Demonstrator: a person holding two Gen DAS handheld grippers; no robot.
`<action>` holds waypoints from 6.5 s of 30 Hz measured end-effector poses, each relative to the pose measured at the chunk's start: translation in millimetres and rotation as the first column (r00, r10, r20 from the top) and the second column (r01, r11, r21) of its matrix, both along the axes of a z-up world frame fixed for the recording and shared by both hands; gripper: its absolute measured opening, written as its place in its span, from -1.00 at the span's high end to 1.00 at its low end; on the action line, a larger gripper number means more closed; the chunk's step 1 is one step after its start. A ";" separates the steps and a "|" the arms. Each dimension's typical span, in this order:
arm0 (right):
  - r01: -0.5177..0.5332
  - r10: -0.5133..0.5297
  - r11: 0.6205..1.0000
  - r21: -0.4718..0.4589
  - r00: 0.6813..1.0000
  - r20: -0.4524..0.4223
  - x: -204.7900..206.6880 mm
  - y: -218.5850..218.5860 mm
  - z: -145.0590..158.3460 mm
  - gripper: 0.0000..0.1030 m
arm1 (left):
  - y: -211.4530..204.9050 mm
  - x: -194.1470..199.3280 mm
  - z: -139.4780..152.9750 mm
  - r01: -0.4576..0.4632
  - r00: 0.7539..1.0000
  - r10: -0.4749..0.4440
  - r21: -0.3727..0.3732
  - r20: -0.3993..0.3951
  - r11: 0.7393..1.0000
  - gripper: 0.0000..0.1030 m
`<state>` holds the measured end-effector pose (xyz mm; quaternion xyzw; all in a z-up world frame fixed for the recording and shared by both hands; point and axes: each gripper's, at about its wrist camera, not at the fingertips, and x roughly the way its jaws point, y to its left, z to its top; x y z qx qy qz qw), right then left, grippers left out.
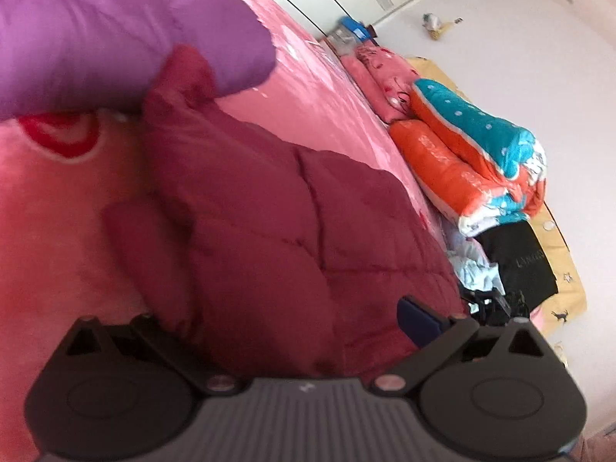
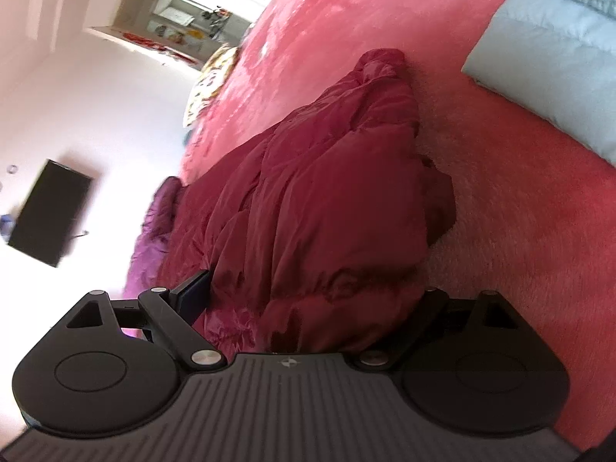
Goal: Fold large clothes
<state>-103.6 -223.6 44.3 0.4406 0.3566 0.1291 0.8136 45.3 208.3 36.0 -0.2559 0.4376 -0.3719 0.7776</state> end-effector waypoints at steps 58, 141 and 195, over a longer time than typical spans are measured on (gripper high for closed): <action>0.309 0.335 0.639 -0.705 0.713 0.616 140.9 346.8 242.3 0.37 | 289.9 -56.8 184.2 -0.735 0.445 0.666 -0.182 0.598 0.654 0.41; 0.171 0.193 0.675 -0.718 0.898 0.395 -1.9 294.1 130.7 -1.00 | 121.9 -172.4 164.3 -0.812 0.581 0.539 0.482 0.610 0.329 -0.99; 0.043 0.347 0.721 -0.691 0.841 0.415 -44.3 312.1 132.6 -1.00 | 80.2 -266.8 181.9 -0.846 0.529 0.541 0.459 0.654 0.273 -0.99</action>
